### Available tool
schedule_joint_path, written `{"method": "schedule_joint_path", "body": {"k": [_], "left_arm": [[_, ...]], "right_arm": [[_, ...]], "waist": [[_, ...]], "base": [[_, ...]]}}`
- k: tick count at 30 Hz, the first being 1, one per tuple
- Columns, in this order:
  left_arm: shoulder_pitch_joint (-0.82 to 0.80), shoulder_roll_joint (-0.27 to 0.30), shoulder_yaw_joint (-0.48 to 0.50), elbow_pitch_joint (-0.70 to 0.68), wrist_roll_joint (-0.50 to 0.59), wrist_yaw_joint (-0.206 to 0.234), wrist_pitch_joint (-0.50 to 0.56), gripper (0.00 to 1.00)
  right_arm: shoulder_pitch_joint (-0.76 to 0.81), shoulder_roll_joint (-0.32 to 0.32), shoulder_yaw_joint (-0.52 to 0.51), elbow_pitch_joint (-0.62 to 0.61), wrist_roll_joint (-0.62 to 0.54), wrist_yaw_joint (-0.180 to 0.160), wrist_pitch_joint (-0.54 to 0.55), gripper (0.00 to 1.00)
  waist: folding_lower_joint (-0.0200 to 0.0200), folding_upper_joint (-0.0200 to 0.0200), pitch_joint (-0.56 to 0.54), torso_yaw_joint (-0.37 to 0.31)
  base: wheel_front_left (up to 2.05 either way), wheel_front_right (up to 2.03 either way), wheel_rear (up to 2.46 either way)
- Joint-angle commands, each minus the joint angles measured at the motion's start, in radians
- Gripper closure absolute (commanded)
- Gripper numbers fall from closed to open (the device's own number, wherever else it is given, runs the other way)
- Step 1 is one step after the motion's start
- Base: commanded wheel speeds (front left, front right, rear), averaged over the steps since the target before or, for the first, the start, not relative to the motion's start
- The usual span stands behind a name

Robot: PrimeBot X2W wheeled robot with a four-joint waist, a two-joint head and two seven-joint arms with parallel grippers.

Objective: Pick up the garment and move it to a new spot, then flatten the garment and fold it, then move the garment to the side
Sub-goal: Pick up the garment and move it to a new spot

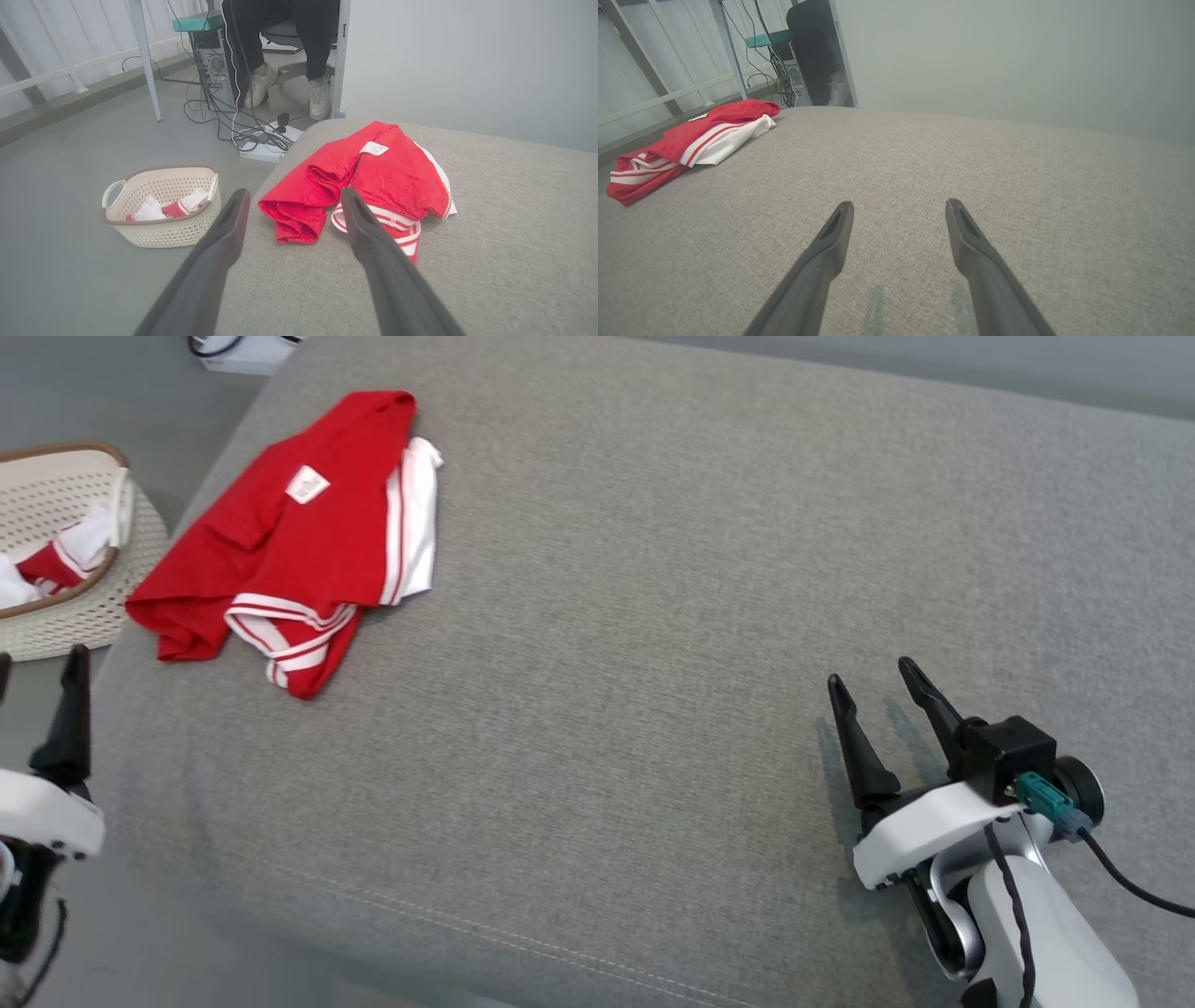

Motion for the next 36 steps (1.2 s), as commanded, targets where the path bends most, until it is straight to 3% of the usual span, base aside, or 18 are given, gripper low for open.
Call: {"method": "schedule_joint_path", "body": {"k": [1, 14, 19, 25, 33, 36], "left_arm": [[-0.078, 0.094, 0.003, -0.001, -0.03, -0.004, -0.006, 0.0], [-0.271, 0.319, -0.305, 0.074, -0.295, -0.004, 0.01, 0.0], [-0.322, 0.398, -0.412, 0.057, -0.405, -0.004, 0.025, 0.0], [-0.37, 0.542, -0.534, -0.009, -0.557, -0.004, 0.071, 0.0], [-0.387, 0.641, -0.636, -0.033, -0.697, -0.004, 0.122, 0.0], [-0.39, 0.648, -0.662, -0.013, -0.718, -0.004, 0.122, 0.0]], "right_arm": [[-0.027, 0.01, 0.034, -0.04, -0.014, 0.003, -0.013, 0.0], [-0.071, 0.01, 0.096, -0.124, -0.018, 0.003, -0.013, 0.0], [-0.077, 0.01, 0.128, -0.172, -0.016, 0.003, -0.013, 0.0], [-0.071, 0.01, 0.16, -0.241, -0.023, 0.003, -0.013, 0.0], [-0.051, 0.01, 0.171, -0.303, -0.025, 0.003, -0.013, 0.0], [-0.043, 0.01, 0.171, -0.32, -0.028, 0.003, -0.013, 0.0]], "waist": [[0.0, 0.0, 0.039, -0.041], [0.0, 0.0, 0.159, -0.171], [0.0, 0.0, 0.202, -0.223], [0.0, 0.0, 0.261, -0.289], [0.0, 0.0, 0.3, -0.349], [0.0, 0.0, 0.31, -0.365]], "base": [[0.0, 0.0, 0.0], [0.0, 0.0, 0.0], [0.0, 0.0, 0.0], [0.0, 0.0, 0.0], [0.0, 0.0, 0.0], [0.0, 0.0, 0.0]]}}
